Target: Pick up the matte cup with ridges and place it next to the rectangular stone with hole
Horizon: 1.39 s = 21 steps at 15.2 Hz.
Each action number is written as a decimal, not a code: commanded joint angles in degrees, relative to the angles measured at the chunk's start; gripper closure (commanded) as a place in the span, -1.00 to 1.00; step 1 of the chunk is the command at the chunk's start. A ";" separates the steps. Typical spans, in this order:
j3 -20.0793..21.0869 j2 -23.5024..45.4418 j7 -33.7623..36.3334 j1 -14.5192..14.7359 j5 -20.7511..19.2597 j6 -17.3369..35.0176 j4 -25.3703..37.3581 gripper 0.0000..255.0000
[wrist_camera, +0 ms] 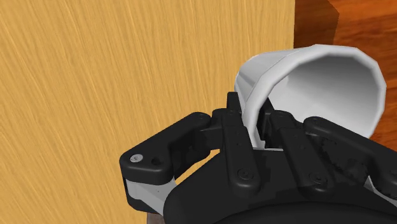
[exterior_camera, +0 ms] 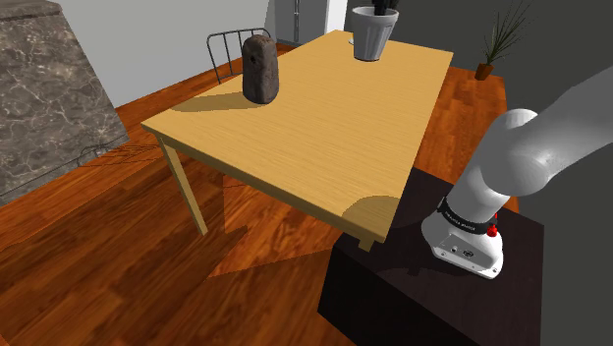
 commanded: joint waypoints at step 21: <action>-3.52 59.64 -3.16 -5.91 11.16 -14.28 72.25 1.00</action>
